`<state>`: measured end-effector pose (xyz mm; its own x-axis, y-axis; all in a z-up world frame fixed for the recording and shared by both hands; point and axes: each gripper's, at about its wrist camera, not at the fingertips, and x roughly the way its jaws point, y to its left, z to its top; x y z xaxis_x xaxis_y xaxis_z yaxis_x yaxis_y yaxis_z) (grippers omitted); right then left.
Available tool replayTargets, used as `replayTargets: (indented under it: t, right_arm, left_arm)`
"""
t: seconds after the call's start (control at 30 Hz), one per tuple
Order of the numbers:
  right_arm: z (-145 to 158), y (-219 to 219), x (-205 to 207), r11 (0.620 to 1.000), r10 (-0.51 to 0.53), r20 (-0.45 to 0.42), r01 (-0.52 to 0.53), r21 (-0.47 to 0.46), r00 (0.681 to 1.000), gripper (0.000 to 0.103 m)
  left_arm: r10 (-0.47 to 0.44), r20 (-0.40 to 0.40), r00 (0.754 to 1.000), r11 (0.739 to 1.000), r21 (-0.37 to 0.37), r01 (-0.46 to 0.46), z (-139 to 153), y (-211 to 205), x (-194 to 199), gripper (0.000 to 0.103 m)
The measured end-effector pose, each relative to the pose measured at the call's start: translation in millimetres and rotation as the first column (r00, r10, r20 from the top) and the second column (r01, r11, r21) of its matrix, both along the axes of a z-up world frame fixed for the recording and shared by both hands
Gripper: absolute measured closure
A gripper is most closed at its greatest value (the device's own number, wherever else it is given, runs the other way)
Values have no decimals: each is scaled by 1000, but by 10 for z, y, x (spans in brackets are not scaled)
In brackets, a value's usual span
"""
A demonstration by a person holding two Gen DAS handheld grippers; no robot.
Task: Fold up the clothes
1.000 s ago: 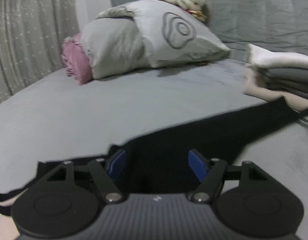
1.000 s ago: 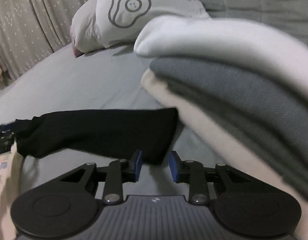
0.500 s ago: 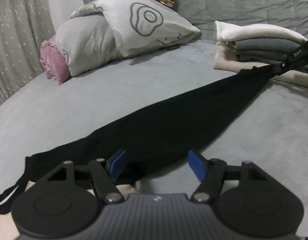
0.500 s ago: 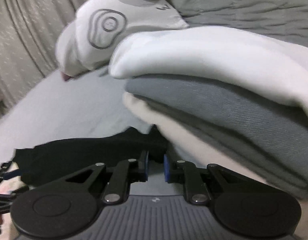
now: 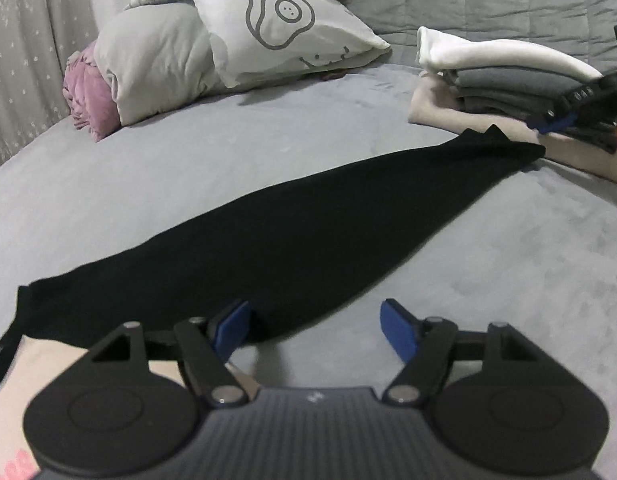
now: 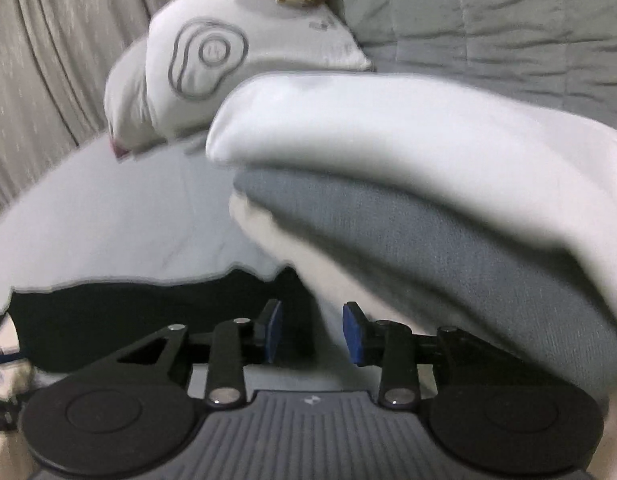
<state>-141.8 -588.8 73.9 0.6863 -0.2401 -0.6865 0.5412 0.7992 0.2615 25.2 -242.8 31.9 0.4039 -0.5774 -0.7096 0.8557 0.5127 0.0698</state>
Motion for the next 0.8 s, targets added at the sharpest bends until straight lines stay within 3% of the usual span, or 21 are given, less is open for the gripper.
replayTargets:
  t: [0.07, 0.17, 0.3, 0.43, 0.5, 0.6, 0.8]
  right_arm:
    - [-70, -56, 66, 999, -21, 36, 20, 43, 999, 71]
    - [-152, -23, 224, 998, 0, 24, -2, 70, 1000, 71]
    - [-308, 38, 396, 1000, 2, -36, -1, 15, 999, 81]
    - [-399, 189, 491, 992, 4, -39, -9, -123, 999, 97]
    - [-331, 264, 473, 983, 7, -15, -9, -186, 1000, 97]
    - [-133, 420, 425, 933, 5, 29, 6, -359, 1000, 97]
    - [-337, 591, 546, 854, -9, -106, -48, -519, 994, 96]
  left_arm:
    - [9, -3, 1000, 1000, -2, -9, -33, -29, -16, 30]
    - [16, 3, 1000, 1000, -5, -16, -50, -53, -24, 30]
    - [28, -11, 1000, 999, -16, -28, -47, -46, -19, 29]
    - [22, -5, 1000, 1000, -5, -22, -56, -50, -39, 27]
    - [19, -5, 1000, 1000, -5, -19, -63, -50, -42, 27]
    - [18, -7, 1000, 1000, -4, -18, -72, -54, -37, 26]
    - [32, -17, 999, 999, 0, -32, -66, -81, -35, 23]
